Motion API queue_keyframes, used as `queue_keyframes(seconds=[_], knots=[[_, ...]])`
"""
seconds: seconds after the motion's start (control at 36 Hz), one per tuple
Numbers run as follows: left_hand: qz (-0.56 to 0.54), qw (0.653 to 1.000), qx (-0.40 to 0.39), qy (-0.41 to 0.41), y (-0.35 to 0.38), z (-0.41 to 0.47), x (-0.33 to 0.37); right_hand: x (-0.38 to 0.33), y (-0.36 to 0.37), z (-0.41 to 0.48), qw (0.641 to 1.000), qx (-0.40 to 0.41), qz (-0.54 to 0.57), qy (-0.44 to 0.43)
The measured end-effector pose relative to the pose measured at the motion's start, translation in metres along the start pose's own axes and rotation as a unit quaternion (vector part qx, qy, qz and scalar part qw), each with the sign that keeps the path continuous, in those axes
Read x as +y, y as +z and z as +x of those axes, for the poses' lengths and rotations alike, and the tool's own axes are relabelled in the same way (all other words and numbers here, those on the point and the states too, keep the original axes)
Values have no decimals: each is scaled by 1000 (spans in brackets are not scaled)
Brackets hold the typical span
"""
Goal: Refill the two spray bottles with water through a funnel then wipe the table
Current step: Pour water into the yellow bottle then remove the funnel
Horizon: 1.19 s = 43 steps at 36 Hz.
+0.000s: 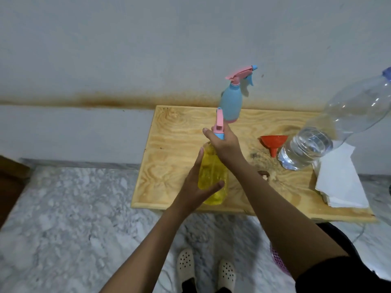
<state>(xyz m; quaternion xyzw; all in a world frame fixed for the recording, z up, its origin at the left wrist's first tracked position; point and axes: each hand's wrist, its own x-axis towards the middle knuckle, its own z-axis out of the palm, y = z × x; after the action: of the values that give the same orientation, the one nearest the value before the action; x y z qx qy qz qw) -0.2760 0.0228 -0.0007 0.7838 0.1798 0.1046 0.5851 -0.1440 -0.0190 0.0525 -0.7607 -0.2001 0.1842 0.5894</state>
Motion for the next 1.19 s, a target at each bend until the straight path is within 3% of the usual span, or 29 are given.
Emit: queue_keyframes(seconds=[0.25,0.5,1.19], knots=[[26,995,61,-68,25,-25,-12,26,19,-3,993,-38,-12,111],[12,990,103,-96,31,-32,-17,28,29,-3,989,-74,-32,123],[-50,983,128,-118,40,-41,-17,34,32,-4,983,-143,-72,91]])
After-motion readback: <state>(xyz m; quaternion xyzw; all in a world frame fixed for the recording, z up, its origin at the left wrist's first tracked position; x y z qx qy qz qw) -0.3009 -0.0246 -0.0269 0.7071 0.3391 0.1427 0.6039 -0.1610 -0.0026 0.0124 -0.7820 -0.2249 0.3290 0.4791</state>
